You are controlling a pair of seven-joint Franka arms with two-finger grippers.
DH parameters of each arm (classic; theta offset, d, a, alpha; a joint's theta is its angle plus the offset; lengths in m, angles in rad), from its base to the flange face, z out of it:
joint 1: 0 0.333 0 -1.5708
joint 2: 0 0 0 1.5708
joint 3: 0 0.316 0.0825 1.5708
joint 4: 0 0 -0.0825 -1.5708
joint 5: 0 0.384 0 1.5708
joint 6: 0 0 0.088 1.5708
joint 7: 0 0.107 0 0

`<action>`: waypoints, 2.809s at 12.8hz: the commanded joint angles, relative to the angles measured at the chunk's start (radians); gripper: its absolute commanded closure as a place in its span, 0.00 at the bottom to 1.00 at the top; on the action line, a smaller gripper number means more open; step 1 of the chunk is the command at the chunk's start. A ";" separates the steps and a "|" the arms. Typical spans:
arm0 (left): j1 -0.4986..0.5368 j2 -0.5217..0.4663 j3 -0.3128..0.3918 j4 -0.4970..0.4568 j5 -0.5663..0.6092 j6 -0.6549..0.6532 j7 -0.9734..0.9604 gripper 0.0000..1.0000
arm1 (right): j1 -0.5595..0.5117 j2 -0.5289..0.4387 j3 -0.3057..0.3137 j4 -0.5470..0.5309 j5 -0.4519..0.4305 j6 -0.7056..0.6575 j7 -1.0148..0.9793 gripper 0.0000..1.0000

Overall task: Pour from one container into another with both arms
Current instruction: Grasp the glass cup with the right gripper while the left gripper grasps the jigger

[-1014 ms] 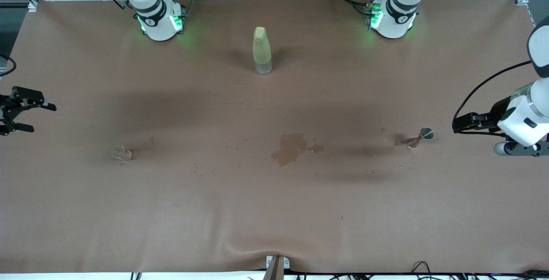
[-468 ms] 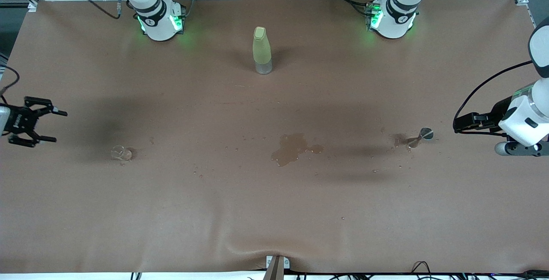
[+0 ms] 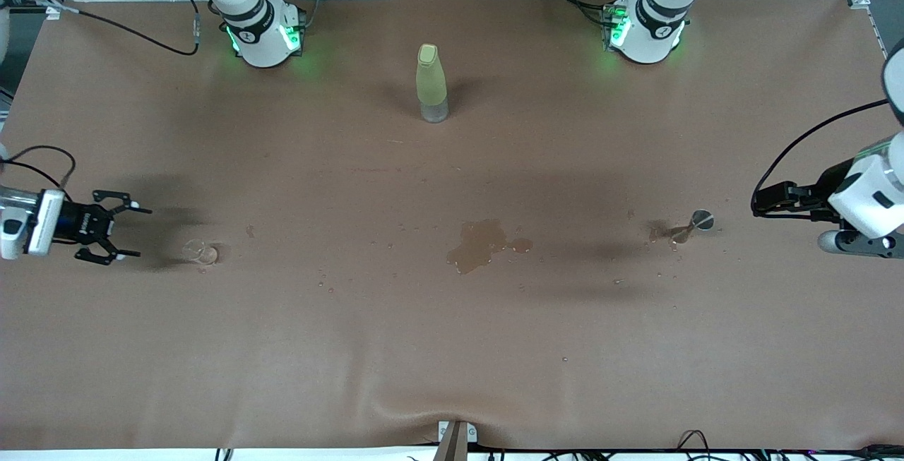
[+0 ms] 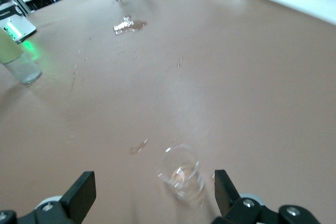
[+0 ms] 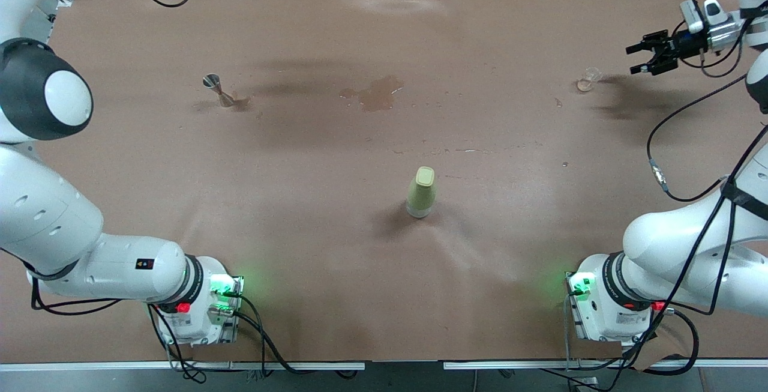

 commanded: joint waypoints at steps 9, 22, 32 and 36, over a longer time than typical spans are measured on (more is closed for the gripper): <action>0.193 0.116 -0.002 -0.007 -0.387 0.008 0.756 0.00 | -0.068 0.324 0.026 0.196 0.200 -0.161 -0.233 0.00; 0.417 0.438 -0.005 -0.110 -0.792 -0.089 2.060 0.00 | -0.047 0.390 0.054 0.190 0.274 -0.183 -0.338 0.14; 0.474 0.649 -0.041 -0.105 -0.924 -0.229 2.338 0.00 | 0.009 0.332 0.099 0.209 0.280 -0.216 -0.196 0.89; 0.472 0.666 -0.066 -0.105 -0.959 -0.229 2.376 0.00 | 0.094 0.236 0.136 0.226 0.291 -0.164 -0.067 0.95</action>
